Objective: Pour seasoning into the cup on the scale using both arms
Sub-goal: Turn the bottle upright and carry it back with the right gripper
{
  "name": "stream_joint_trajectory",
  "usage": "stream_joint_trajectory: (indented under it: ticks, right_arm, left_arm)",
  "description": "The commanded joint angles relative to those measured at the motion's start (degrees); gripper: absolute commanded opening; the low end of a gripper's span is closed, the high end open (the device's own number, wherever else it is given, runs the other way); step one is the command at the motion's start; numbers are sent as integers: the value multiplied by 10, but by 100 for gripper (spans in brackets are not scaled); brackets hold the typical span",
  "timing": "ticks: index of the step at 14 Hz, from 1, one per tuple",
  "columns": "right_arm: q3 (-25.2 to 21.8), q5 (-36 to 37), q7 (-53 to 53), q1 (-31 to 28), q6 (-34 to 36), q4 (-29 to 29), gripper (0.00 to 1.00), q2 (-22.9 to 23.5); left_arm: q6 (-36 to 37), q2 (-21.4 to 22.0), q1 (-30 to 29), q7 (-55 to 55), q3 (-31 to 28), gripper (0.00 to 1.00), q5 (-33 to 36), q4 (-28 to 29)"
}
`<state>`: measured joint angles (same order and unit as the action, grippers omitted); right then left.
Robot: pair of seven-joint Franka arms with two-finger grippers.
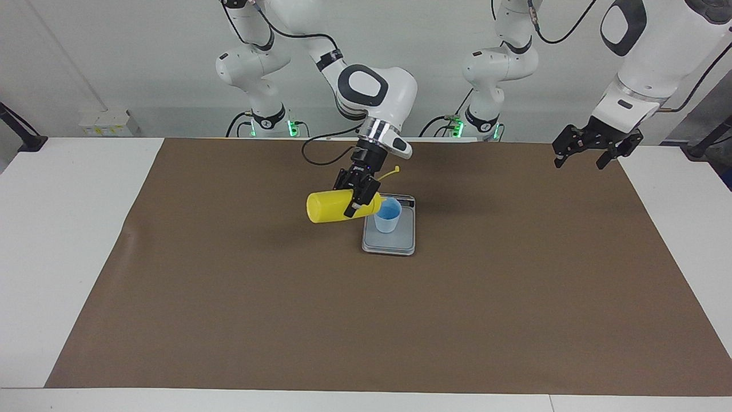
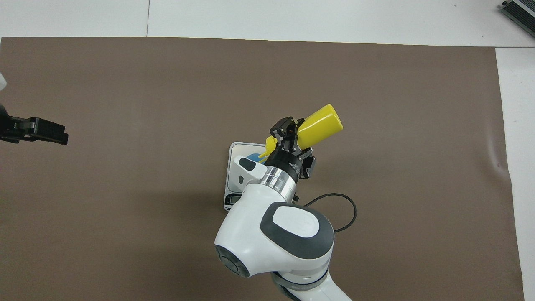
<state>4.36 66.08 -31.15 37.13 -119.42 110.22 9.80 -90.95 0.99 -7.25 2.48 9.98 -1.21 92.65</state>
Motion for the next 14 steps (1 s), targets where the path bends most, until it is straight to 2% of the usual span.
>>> stream_joint_trajectory:
  ticks: [1, 10, 14]
  right_arm:
    - [4, -32, -5, -12, 6, -9, 0, -12]
    - [0, -180, -4, -40, 36, -53, 0, -12]
    - [0, -283, -2, -79, 35, -57, 0, -24]
  left_arm:
    - [2, 14, -9, 8, 4, 100, -6, 14]
    - [2, 14, -9, 8, 3, 100, -6, 14]
    - [2, 14, -9, 8, 4, 100, -6, 14]
